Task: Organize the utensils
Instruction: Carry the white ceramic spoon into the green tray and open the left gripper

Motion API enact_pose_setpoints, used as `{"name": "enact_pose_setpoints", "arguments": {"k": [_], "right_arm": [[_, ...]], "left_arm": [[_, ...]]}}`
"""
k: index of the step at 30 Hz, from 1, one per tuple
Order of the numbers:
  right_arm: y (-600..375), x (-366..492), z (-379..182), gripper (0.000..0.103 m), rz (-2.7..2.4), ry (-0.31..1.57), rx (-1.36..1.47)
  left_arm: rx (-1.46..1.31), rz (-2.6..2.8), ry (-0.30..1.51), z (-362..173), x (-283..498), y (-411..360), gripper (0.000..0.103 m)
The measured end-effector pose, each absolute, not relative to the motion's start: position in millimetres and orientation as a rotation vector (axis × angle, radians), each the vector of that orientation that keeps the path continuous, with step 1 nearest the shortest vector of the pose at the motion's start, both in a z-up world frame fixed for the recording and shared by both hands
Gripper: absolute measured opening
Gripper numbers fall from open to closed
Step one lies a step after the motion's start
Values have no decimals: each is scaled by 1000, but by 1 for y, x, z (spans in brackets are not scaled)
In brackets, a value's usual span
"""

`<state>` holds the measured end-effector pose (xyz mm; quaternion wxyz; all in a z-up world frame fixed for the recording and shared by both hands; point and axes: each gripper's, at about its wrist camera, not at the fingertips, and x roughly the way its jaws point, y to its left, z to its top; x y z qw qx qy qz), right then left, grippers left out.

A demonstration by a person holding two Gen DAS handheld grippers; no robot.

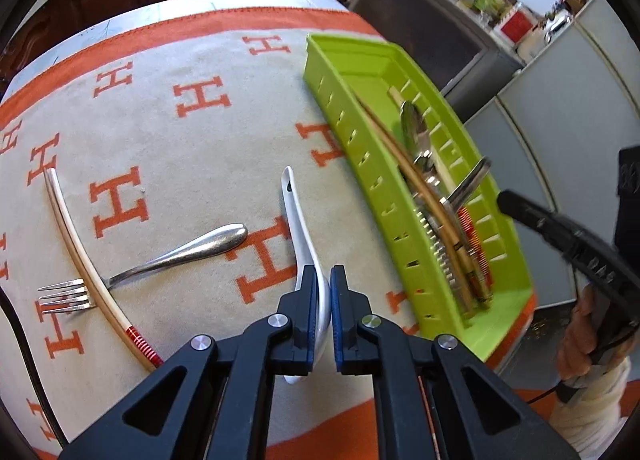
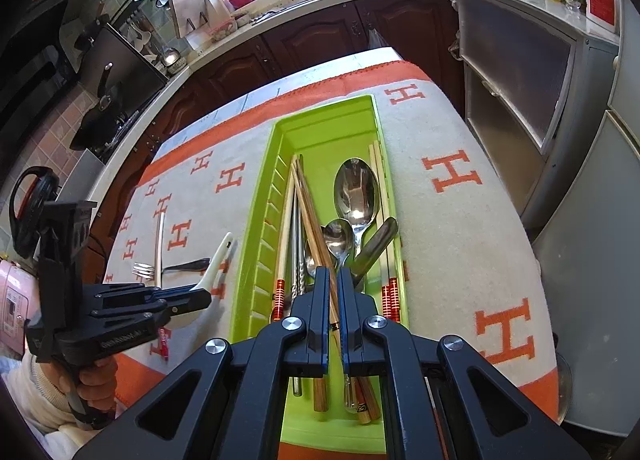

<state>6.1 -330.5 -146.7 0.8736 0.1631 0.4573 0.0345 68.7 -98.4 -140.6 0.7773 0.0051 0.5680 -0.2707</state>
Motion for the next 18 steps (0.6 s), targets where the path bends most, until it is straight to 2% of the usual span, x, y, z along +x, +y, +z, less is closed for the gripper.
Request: {"name": "enact_pose_setpoints", "arguments": {"k": [6,10,18], "right_arm": [[-333,0,-139,4,69,932,379],[-338,-6,-130,4,45,902,424],[-364,-21,-114,4,-27,848,518]], "left_arm": [[-76,-601,1169,-93,68,-111,4],[-101,-588,1158,-79,79,-140,4],[-70,-497,1220,-117,111,-202,4]]}}
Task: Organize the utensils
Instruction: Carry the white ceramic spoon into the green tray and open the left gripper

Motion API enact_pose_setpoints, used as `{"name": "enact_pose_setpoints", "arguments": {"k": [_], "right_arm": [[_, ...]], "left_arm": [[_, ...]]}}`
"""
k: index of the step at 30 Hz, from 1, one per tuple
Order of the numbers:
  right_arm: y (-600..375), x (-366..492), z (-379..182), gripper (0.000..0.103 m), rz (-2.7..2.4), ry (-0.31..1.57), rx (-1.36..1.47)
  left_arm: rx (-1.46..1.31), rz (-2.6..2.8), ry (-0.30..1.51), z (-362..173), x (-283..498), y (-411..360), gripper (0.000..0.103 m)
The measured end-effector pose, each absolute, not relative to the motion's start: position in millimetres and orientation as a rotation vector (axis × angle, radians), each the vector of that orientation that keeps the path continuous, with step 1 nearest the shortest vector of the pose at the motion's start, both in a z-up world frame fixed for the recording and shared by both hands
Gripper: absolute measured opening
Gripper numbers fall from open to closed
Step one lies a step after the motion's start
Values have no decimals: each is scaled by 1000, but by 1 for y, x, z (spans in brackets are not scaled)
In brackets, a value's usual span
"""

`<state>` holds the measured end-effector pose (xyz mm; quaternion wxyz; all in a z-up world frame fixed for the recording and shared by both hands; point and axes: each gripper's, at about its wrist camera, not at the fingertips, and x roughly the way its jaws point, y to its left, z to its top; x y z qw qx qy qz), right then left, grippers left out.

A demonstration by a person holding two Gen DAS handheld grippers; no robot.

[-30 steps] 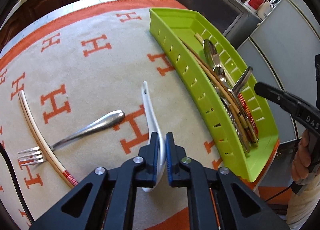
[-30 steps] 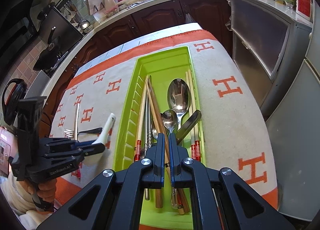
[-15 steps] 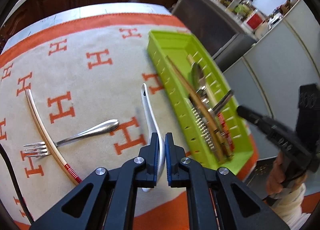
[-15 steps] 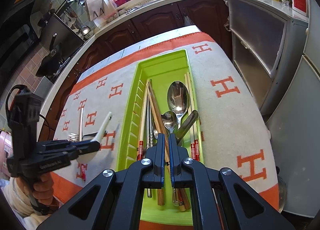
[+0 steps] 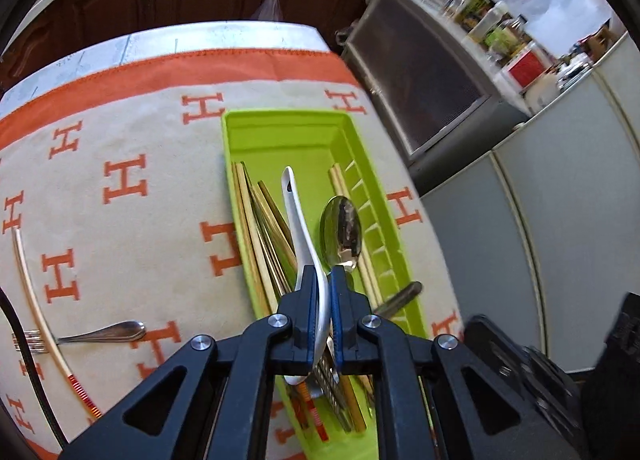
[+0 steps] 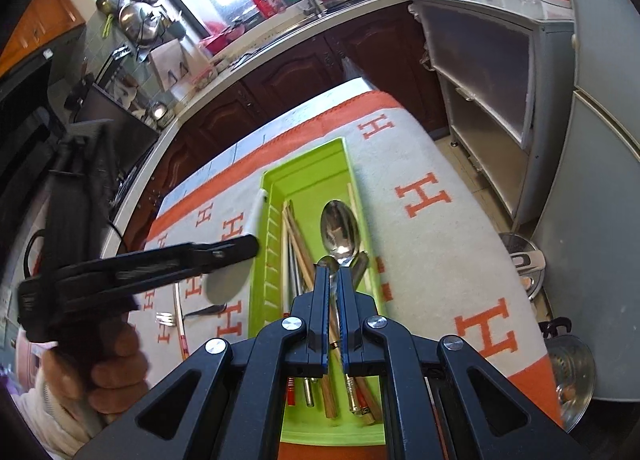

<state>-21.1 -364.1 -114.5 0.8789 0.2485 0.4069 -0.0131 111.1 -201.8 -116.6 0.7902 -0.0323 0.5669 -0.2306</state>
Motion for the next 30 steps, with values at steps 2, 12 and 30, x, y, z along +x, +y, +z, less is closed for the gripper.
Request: {"name": "enact_pose_setpoints", "arguments": {"k": [2,12,30], "right_arm": [[-371,-24,-115,4,-42,845,538],[-372,-29,-112,4,-56,846,540],[-304,-17,-108,4,57,933,449]], "left_arm": [[-54,-493,1243,-130,115,-211,4],[-29,-537,1231,-113,96,-204,29],[63,-290,1181,-106,35,-29,43]]}}
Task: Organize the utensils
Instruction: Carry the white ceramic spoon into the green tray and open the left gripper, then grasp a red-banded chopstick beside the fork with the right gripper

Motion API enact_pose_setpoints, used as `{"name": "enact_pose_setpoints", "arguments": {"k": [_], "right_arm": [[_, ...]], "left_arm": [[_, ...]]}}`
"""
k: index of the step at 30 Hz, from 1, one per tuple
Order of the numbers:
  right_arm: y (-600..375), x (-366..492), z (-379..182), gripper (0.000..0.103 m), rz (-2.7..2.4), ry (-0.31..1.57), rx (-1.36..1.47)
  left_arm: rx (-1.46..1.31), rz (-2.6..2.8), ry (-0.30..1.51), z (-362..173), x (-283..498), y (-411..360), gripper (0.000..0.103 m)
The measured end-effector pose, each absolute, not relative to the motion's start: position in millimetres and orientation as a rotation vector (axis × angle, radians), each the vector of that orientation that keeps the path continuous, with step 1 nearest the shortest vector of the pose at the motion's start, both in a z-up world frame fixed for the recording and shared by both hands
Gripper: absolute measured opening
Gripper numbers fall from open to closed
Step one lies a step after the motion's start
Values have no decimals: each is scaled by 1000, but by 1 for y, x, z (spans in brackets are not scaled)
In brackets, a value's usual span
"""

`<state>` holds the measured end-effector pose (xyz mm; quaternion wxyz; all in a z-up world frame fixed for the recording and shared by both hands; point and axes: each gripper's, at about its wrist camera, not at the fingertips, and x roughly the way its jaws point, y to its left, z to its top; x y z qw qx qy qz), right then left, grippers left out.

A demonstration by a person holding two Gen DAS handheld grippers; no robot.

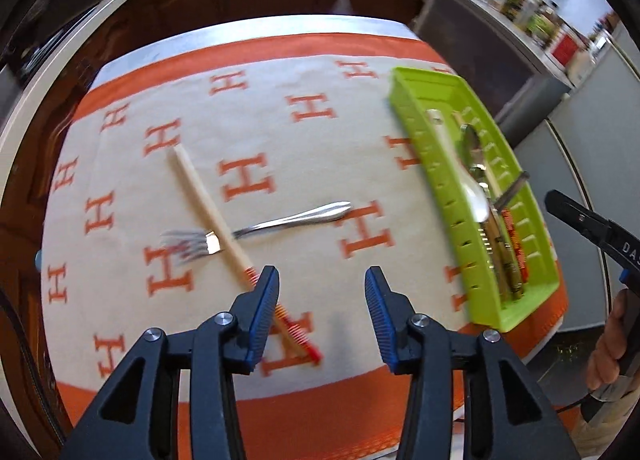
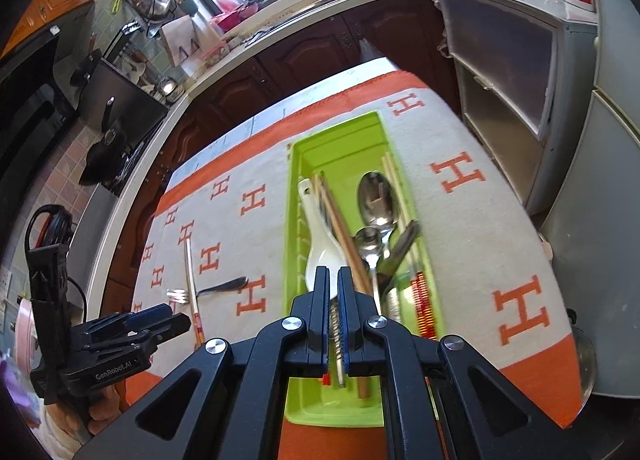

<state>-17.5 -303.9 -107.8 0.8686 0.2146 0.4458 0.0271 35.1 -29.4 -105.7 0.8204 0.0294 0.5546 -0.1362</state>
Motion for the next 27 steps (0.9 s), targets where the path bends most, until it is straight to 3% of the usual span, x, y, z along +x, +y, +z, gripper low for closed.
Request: {"name": "enact_pose_setpoints", "arguments": {"k": [27], "right_arm": [[-103,59,-116,4,386,1096,206]], "left_arm": [[-247,-111,1195,-143,39,117,44]]}}
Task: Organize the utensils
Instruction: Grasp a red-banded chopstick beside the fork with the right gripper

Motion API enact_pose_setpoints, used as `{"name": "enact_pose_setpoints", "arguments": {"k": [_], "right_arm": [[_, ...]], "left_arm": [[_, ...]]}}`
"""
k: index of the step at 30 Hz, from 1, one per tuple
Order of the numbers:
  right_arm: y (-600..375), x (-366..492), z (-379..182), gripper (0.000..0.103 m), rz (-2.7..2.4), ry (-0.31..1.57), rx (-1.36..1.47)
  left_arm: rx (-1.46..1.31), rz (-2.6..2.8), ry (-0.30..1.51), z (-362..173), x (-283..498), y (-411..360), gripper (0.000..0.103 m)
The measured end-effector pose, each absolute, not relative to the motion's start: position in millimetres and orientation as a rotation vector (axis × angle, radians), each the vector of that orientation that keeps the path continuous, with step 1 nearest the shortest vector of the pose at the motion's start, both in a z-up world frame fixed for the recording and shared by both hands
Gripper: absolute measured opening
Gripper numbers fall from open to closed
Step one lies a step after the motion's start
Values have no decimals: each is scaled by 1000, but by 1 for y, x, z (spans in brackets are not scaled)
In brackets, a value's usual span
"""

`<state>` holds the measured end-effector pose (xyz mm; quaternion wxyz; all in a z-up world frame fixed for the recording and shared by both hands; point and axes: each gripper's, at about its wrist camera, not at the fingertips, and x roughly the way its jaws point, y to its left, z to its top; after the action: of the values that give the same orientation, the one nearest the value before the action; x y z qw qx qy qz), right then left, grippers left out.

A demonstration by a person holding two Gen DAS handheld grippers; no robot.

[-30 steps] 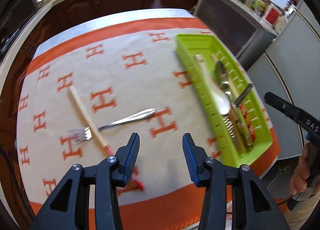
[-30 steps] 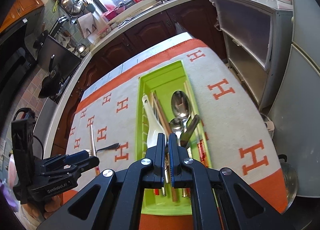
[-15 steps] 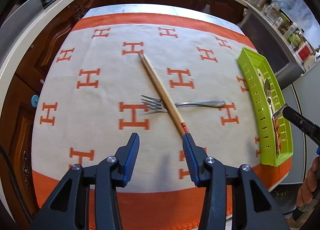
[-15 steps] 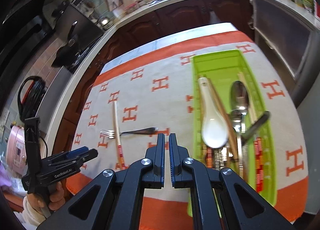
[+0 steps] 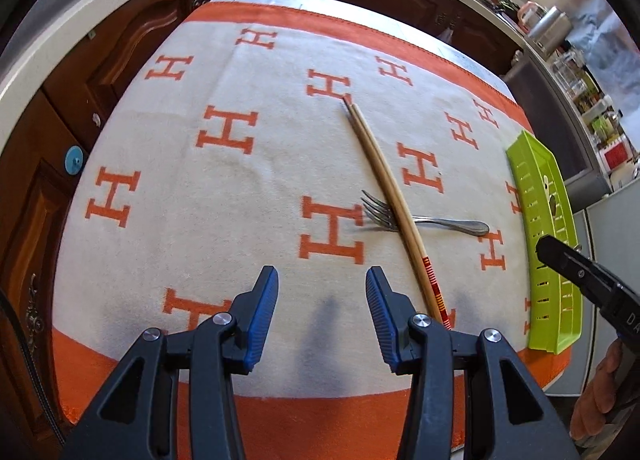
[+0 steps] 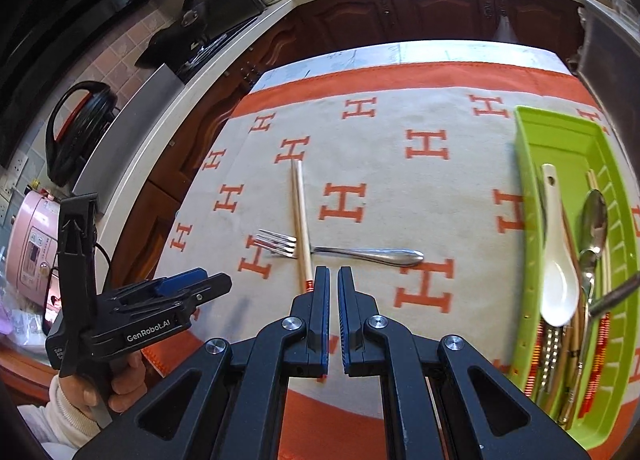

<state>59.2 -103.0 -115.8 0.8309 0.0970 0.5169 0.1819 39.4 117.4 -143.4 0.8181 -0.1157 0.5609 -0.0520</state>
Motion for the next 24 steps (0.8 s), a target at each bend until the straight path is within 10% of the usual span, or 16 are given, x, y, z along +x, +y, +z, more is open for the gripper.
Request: {"name": "enact_pose_setpoints", "arguments": {"k": [24], "right_arm": [[-43,86,-197,5,425,1292,63]], "left_arm": [[-318,-161,1219,-166,46,124,44]]}}
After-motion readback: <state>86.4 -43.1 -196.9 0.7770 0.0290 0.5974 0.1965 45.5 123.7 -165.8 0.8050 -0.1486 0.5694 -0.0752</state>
